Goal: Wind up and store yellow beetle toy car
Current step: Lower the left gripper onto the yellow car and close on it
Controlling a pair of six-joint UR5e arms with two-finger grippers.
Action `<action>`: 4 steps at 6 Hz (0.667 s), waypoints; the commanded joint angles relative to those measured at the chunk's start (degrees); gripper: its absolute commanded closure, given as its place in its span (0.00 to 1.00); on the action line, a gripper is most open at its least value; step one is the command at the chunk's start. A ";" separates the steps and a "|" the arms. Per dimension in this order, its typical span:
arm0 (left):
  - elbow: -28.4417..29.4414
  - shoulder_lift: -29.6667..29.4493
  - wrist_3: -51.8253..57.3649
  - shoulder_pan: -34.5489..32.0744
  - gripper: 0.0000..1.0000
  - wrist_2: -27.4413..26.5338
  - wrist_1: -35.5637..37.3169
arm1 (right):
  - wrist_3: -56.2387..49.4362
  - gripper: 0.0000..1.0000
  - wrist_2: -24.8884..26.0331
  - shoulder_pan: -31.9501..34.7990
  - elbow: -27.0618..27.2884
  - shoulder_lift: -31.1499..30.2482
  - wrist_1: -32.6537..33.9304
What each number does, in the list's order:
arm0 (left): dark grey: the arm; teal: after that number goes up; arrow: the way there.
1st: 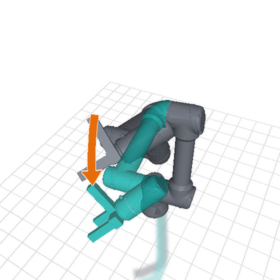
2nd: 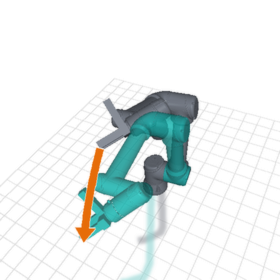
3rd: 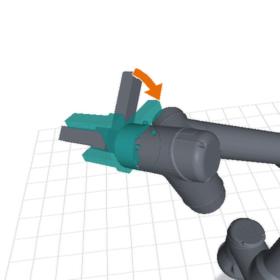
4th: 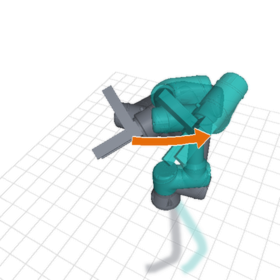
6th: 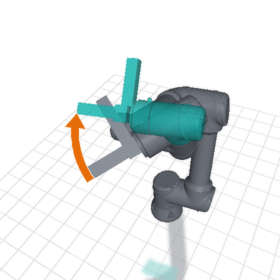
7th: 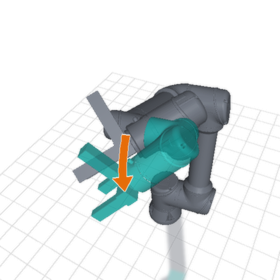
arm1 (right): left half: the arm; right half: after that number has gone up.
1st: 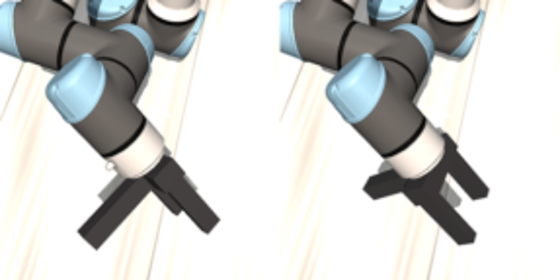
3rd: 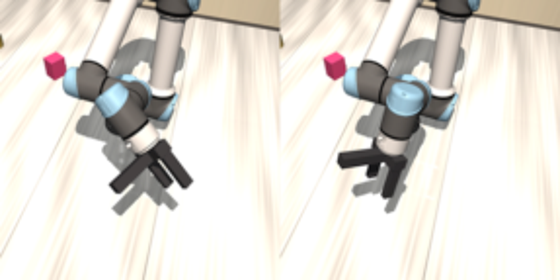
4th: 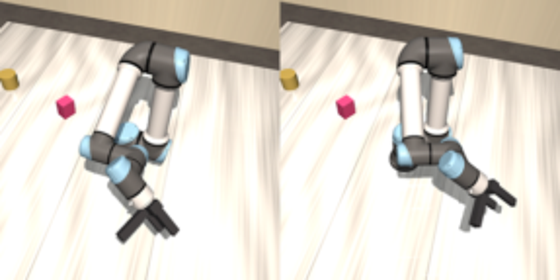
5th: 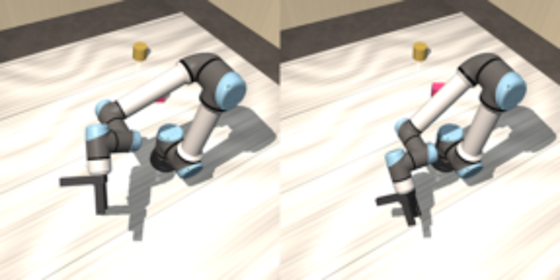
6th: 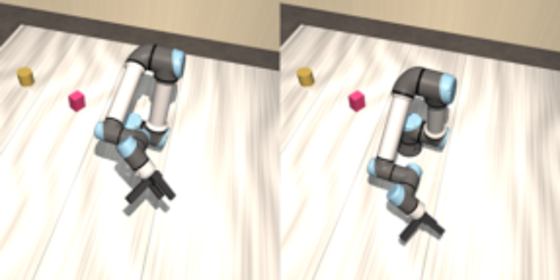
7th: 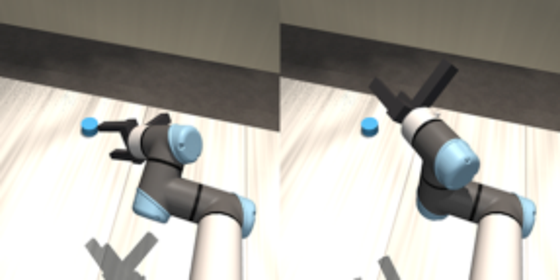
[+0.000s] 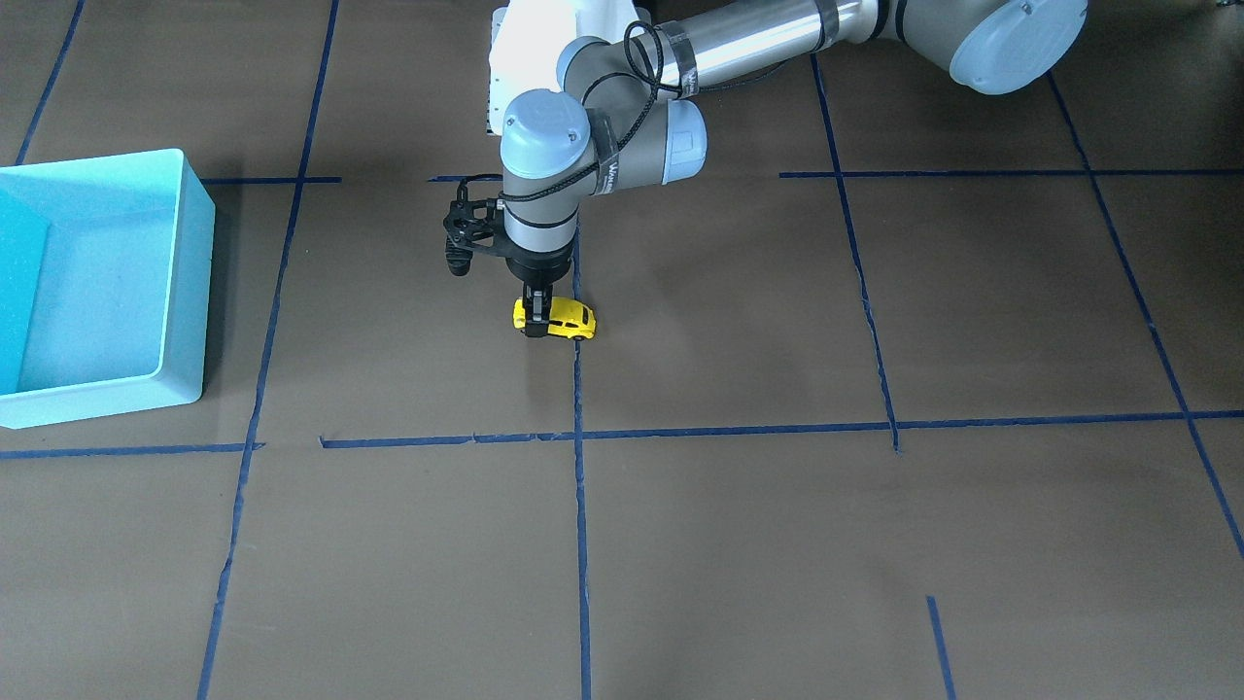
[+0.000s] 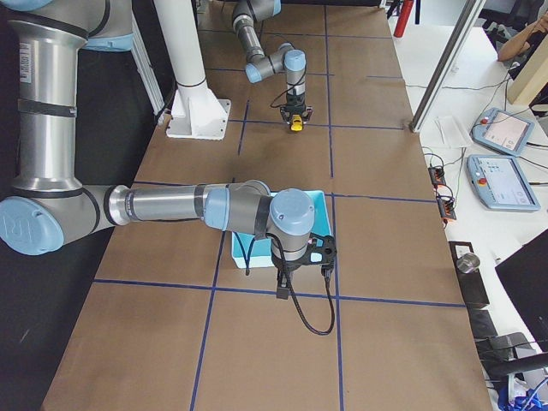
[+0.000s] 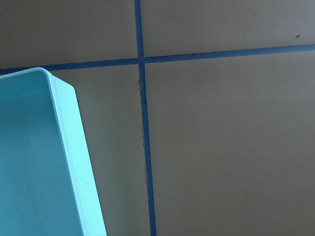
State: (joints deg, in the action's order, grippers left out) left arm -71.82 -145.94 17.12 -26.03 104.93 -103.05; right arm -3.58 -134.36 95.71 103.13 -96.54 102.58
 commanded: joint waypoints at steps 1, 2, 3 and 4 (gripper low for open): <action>-0.07 0.57 0.02 0.01 1.00 0.18 -0.22 | 0.06 0.00 -0.03 0.00 -0.03 -0.05 -0.01; -0.24 0.92 0.02 0.01 1.00 0.27 -0.22 | 0.06 0.00 -0.03 0.00 -0.03 -0.05 -0.10; -0.33 1.18 0.02 0.01 1.00 0.27 -1.09 | 0.06 0.00 -0.03 0.00 -0.03 0.04 -0.10; -0.51 1.71 0.11 -0.08 1.00 0.27 -1.45 | 0.06 0.00 -0.12 0.00 0.06 0.04 -0.19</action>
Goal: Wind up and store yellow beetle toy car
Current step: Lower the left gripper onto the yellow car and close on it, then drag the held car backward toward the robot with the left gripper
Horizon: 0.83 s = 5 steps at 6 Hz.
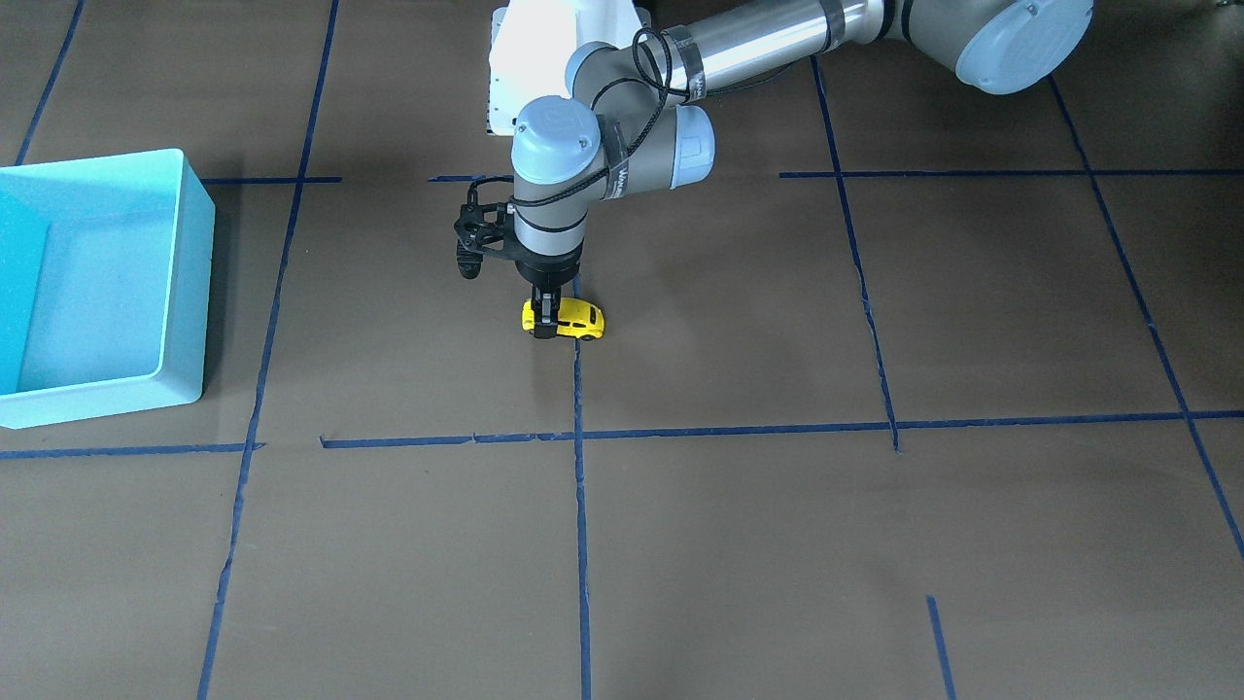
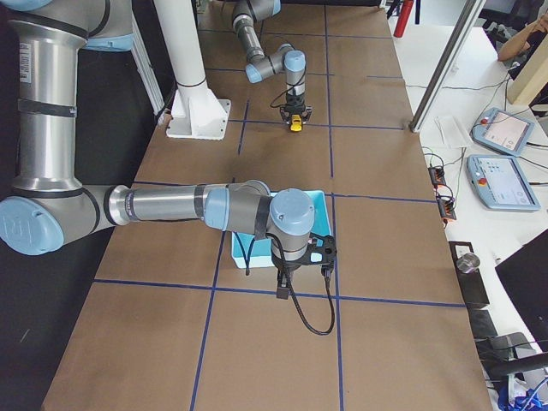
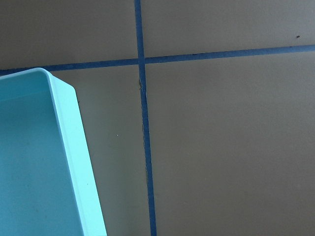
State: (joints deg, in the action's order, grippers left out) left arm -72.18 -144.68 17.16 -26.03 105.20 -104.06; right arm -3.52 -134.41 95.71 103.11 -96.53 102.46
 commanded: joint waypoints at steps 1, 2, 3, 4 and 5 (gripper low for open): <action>-1.28 1.07 0.06 -0.25 1.00 0.01 -0.62 | 0.00 0.00 -0.15 0.00 0.16 0.03 0.02; -2.60 2.29 0.24 -0.33 1.00 -0.08 -0.88 | 0.00 0.00 -0.15 0.00 0.16 0.03 -0.07; -4.26 3.52 0.24 -0.34 1.00 -0.08 -1.06 | 0.00 0.00 -0.15 0.00 0.16 0.03 -0.07; -5.41 5.01 0.33 -0.34 1.00 -0.17 -1.58 | 0.09 0.00 -0.15 0.00 0.24 0.03 -0.07; -5.51 5.72 0.33 -0.25 1.00 -0.17 -2.20 | 0.09 0.00 -0.15 0.00 0.25 0.11 -0.07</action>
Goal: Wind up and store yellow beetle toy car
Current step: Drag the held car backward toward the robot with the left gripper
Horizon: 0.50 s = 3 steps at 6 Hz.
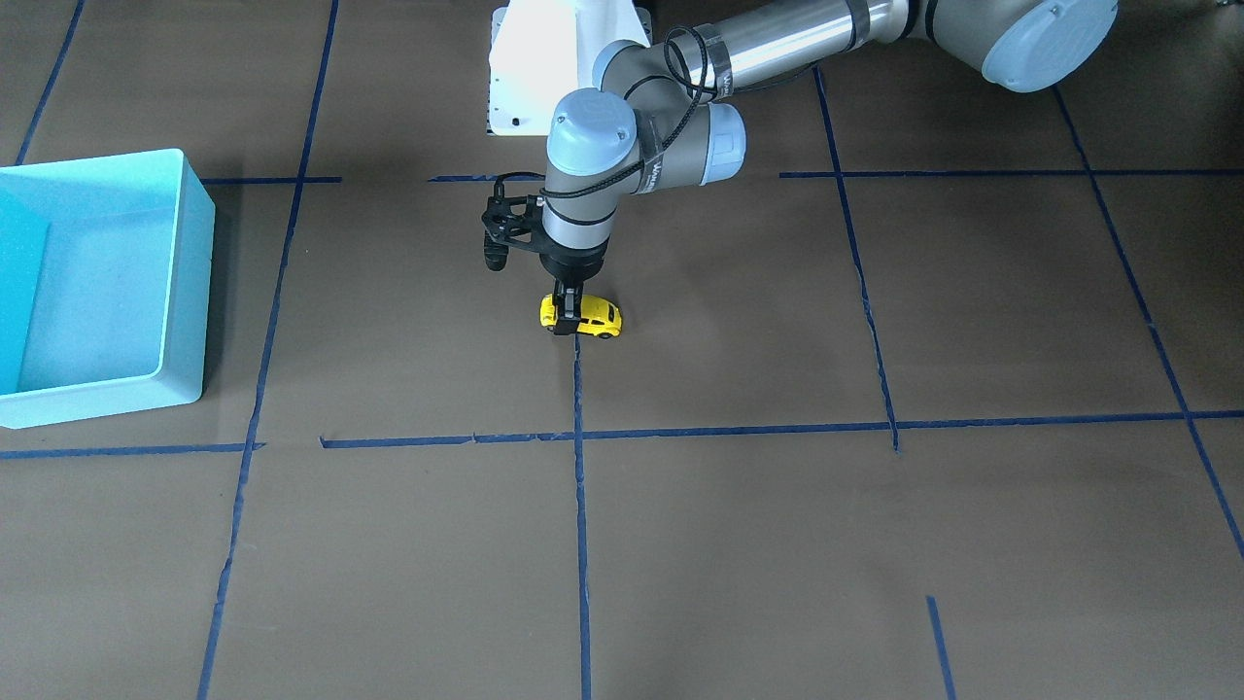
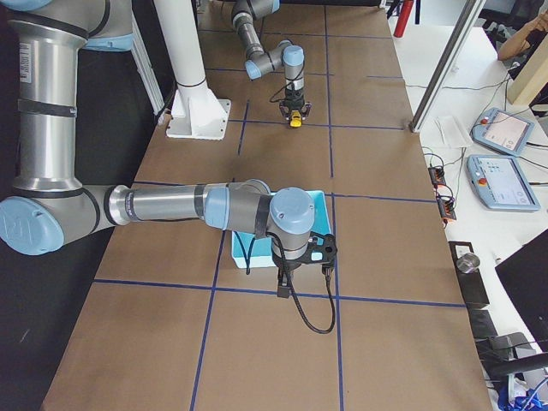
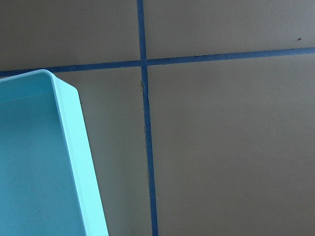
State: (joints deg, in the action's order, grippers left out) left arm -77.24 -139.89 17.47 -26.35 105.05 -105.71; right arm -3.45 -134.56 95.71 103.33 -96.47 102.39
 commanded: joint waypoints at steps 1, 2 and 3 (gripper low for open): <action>-0.80 1.81 0.02 0.07 1.00 -0.02 -1.33 | 0.02 0.00 -0.52 0.00 0.03 0.05 0.00; -2.11 3.21 0.02 -0.01 1.00 -0.02 -1.51 | 0.02 0.00 -0.61 0.00 0.11 0.05 0.00; -3.86 4.62 0.02 -0.01 1.00 -0.02 -1.52 | 0.02 0.00 -0.88 0.00 0.03 0.05 0.00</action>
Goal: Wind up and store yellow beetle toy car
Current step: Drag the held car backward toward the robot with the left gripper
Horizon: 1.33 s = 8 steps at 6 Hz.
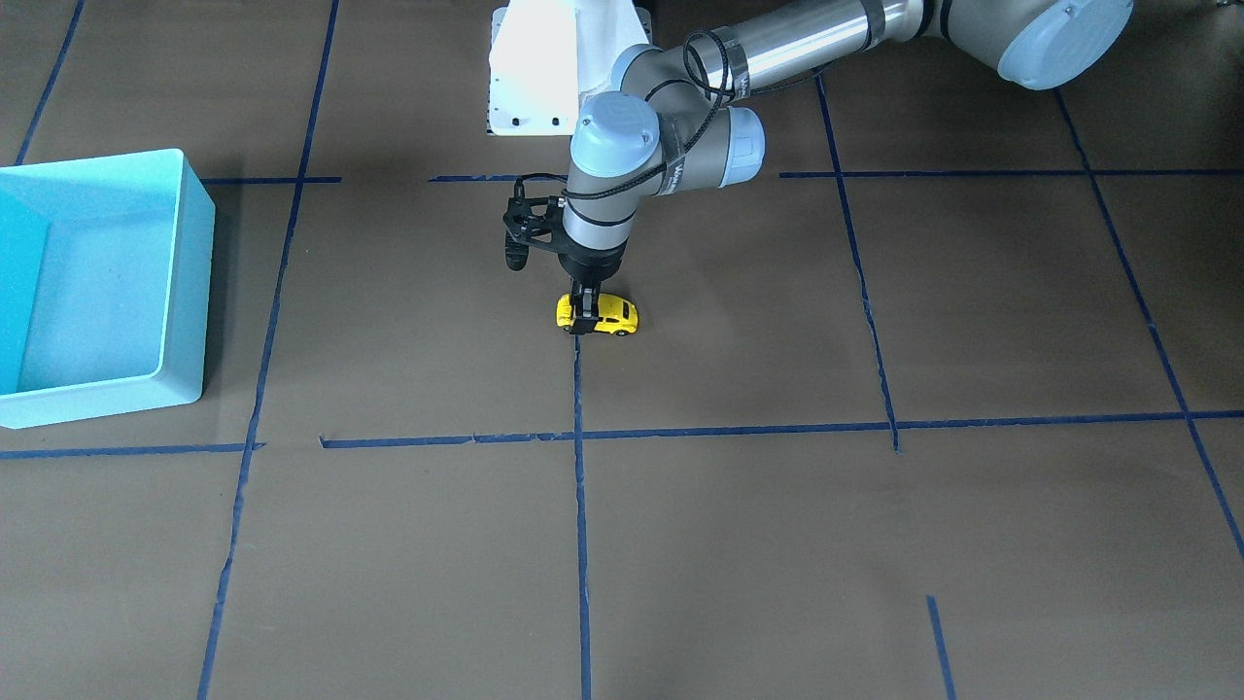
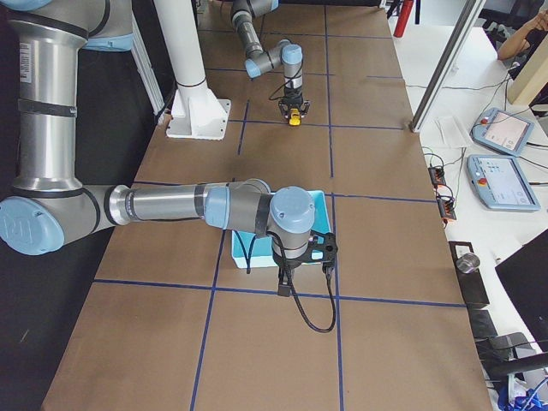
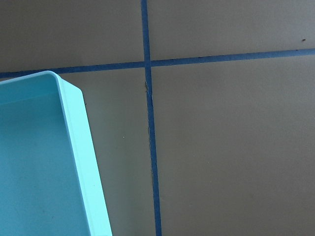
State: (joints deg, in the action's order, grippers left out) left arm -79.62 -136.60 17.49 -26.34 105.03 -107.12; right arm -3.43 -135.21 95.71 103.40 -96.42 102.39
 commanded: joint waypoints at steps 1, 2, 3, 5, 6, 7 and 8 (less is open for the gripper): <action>-2.29 2.55 0.00 -0.20 1.00 0.00 -0.54 | 0.00 0.00 -0.57 0.00 0.04 0.18 0.00; -2.39 3.61 0.00 -0.55 1.00 0.08 -1.24 | 0.00 0.00 -0.84 0.00 0.04 0.44 0.00; -2.65 4.14 0.00 -0.73 1.00 0.17 -1.33 | 0.00 0.00 -2.06 0.00 -0.04 0.44 -0.09; -2.74 5.28 0.09 -2.91 1.00 3.84 -1.69 | 0.00 0.00 -2.25 0.00 -0.13 0.44 -1.14; -2.74 6.24 0.09 -3.28 1.00 4.56 -2.56 | 0.00 0.00 -2.25 0.00 -0.13 0.44 -1.14; -2.74 6.60 0.09 -3.19 0.98 4.65 -2.83 | 0.00 0.00 -2.25 0.00 -0.04 0.44 -1.14; -2.82 6.60 0.09 -3.02 0.38 4.57 -2.92 | 0.00 0.00 -2.25 0.00 -0.04 0.44 -1.14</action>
State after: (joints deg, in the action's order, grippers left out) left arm -82.42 -130.17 17.58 -29.46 109.53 -109.87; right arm -3.43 -137.46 95.71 103.33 -95.98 101.26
